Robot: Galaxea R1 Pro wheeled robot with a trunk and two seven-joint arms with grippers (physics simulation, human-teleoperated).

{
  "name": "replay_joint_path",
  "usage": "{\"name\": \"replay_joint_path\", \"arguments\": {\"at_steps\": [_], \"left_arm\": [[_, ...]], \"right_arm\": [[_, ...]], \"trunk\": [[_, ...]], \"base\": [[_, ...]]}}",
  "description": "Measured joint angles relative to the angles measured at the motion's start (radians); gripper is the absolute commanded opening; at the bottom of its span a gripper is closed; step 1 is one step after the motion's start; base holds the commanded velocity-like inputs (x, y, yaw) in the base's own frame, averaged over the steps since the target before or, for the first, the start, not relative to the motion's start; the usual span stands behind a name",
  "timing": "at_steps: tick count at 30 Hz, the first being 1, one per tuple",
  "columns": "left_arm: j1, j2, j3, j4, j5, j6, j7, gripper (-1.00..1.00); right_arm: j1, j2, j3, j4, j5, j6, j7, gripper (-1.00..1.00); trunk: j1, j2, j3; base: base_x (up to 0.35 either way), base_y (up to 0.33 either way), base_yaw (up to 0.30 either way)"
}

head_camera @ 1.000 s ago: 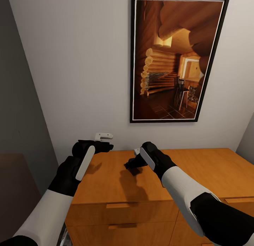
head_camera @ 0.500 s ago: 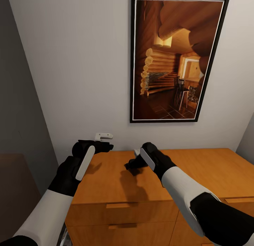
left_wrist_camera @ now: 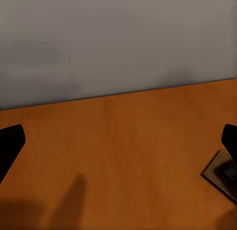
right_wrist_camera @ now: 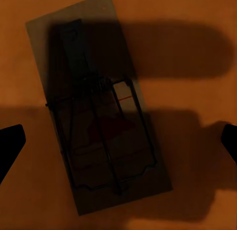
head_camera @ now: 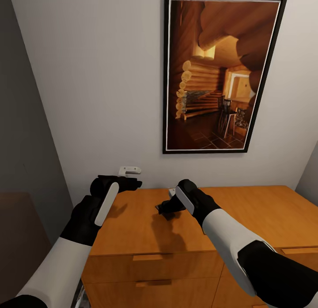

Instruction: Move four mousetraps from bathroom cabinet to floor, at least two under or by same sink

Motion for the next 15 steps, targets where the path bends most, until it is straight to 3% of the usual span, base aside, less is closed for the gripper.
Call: {"name": "replay_joint_path", "arguments": {"at_steps": [15], "left_arm": [[0.000,0.000,0.000,0.000,0.000,0.000,0.000,1.00]], "right_arm": [[0.000,0.000,0.000,0.000,0.001,0.000,0.001,1.00]], "trunk": [[0.000,0.000,0.000]], "base": [[0.000,0.000,0.000]]}}
